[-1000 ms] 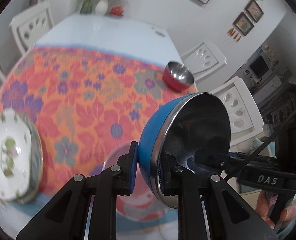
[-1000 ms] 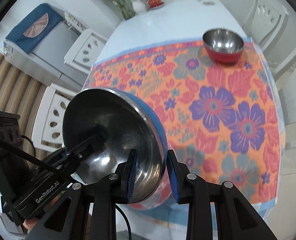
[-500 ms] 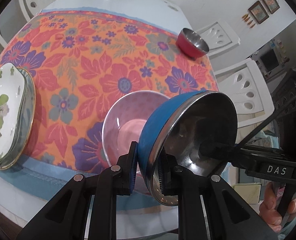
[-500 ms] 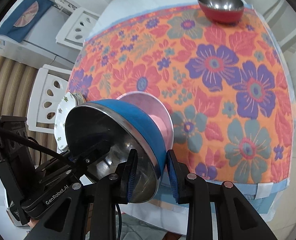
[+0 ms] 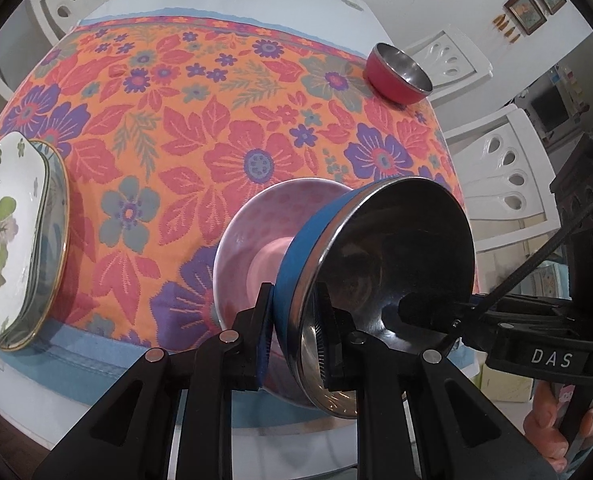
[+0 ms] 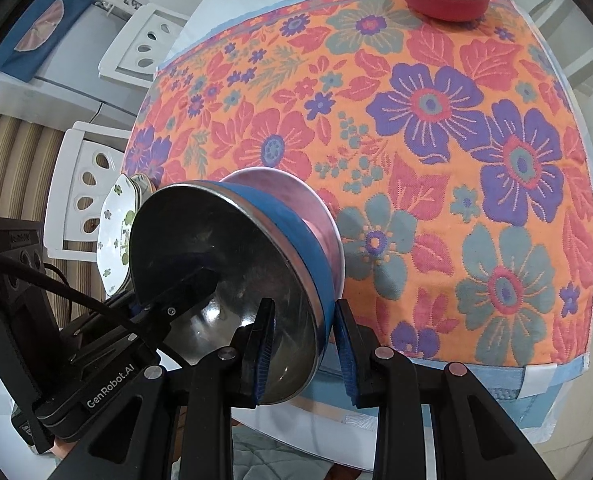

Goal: Organize plates and bowls
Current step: 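Lower the steel bowl into the pink bowl, then open both grippers and withdraw from the nested bowls, then move both grippers to the red-rimmed steel bowl and grasp its rim, then lift the red-rimmed steel bowl and carry it over the nested bowls, then lower the red-rimmed bowl into the blue-rimmed bowl and release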

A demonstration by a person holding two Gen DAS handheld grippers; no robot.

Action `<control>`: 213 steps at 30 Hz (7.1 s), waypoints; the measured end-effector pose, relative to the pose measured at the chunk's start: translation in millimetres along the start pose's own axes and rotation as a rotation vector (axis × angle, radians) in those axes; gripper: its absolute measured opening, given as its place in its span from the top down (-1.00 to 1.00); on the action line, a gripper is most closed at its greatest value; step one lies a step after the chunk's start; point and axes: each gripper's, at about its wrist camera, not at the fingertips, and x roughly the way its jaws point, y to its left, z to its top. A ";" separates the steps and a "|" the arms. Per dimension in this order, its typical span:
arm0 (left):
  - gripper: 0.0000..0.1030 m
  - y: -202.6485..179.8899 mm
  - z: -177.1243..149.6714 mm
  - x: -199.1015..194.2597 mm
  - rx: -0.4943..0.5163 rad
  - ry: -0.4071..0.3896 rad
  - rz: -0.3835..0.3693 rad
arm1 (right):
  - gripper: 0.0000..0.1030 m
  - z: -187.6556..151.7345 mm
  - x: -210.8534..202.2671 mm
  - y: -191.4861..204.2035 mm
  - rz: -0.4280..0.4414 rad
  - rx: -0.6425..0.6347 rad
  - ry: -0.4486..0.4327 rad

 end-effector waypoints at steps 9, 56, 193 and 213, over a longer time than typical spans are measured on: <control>0.27 -0.3 2.7 -1.6 0.059 -0.018 0.121 | 0.43 -3.9 8.6 5.0 -0.019 -0.010 0.021; 0.26 -10.1 113.4 -73.0 0.110 -0.305 0.097 | 0.23 42.8 -114.1 -10.7 0.183 0.007 -0.437; 0.65 25.7 7.2 -21.5 -0.175 -0.094 -0.130 | 0.50 14.4 3.4 10.4 0.016 0.025 0.026; 0.62 30.8 15.9 -28.2 -0.141 -0.114 -0.059 | 0.50 19.1 -0.7 -4.4 0.065 0.078 0.016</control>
